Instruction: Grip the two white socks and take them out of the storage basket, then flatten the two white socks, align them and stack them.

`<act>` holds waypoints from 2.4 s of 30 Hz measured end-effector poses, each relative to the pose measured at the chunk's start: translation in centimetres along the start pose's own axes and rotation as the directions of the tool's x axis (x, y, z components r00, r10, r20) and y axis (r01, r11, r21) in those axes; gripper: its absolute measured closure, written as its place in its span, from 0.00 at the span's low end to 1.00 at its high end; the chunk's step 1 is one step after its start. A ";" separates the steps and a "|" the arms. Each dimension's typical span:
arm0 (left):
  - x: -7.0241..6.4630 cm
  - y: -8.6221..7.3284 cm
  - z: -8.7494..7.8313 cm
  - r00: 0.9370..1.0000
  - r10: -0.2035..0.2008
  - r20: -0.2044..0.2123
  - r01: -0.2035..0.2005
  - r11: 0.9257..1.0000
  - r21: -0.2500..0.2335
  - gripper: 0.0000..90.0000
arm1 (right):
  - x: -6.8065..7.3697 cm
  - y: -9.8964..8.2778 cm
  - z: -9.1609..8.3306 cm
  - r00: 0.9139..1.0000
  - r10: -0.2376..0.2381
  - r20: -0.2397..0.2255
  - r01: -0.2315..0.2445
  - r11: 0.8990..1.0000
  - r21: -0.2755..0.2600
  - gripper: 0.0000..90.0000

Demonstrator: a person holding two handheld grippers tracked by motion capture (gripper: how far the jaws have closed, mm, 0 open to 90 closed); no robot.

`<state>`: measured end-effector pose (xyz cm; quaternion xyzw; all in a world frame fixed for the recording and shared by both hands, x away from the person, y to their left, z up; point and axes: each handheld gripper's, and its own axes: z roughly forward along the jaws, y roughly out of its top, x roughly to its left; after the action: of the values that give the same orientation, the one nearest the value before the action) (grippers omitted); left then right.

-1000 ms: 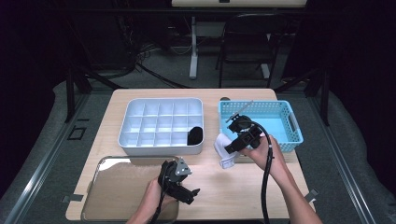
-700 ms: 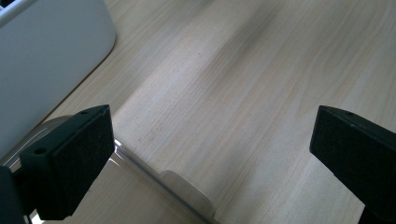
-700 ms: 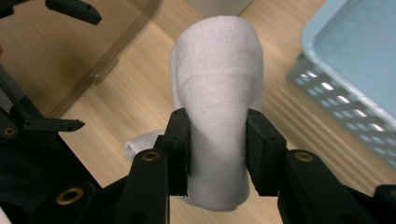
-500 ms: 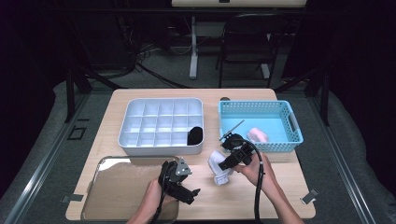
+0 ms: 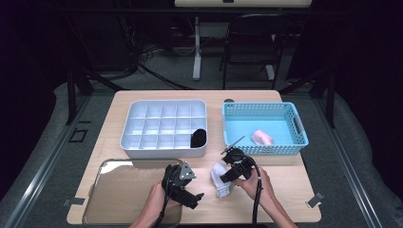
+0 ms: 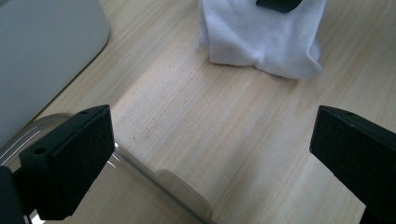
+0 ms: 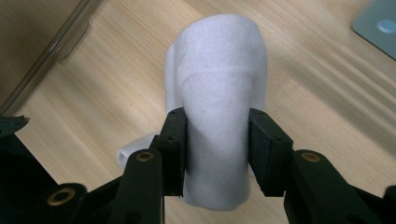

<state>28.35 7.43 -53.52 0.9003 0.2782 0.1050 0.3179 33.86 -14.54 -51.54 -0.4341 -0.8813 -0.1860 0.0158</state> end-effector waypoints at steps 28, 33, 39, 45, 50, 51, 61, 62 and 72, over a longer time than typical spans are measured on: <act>-4.1 1.9 2.9 0.997 0.061 0.051 -0.063 0.998 0.030 0.28 | -1.8 -1.9 -1.4 0.996 -0.015 -0.093 0.005 0.995 -0.099 0.75; -3.7 1.4 2.9 0.996 0.058 0.071 -0.060 0.998 0.023 0.39 | -1.8 -1.7 -0.1 0.997 -0.015 -0.070 0.011 0.998 -0.061 0.75; -3.7 1.1 3.6 0.992 0.106 0.070 -0.111 0.991 0.070 0.53 | -2.2 -1.5 0.1 0.997 -0.036 -0.072 0.035 0.999 -0.004 0.71; -3.3 0.9 3.7 0.991 0.109 0.076 -0.115 0.991 0.073 0.68 | -3.0 -1.5 -1.9 0.999 0.001 -0.036 -0.006 0.991 -0.134 0.68; -2.9 0.8 3.6 0.989 0.112 0.094 -0.119 0.990 0.071 0.75 | -4.0 -1.3 -1.7 1.000 0.011 -0.015 -0.013 0.984 -0.179 0.65; -2.8 0.7 3.6 0.989 0.109 0.095 -0.116 0.991 0.069 0.75 | -4.2 -1.2 -1.3 1.000 0.020 -0.012 -0.022 0.985 -0.172 0.65; -1.7 0.3 3.1 0.993 0.064 0.095 -0.071 0.995 0.069 0.80 | -5.0 -1.0 1.2 0.997 0.050 -0.061 -0.054 0.997 -0.063 0.64; -1.6 0.3 3.1 0.994 0.057 0.095 -0.064 0.996 0.068 0.80 | -5.1 -1.0 1.4 0.996 0.053 -0.068 -0.057 0.997 -0.056 0.65; -1.7 0.3 3.2 0.996 0.047 0.081 -0.052 0.997 0.062 0.80 | -5.0 -1.2 2.0 0.997 0.046 -0.066 -0.046 0.999 0.000 0.87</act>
<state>28.27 4.68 -55.84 0.9200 0.2463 0.0680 0.2970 36.30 -18.34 -54.76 -0.4480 -0.8699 -0.2004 0.0490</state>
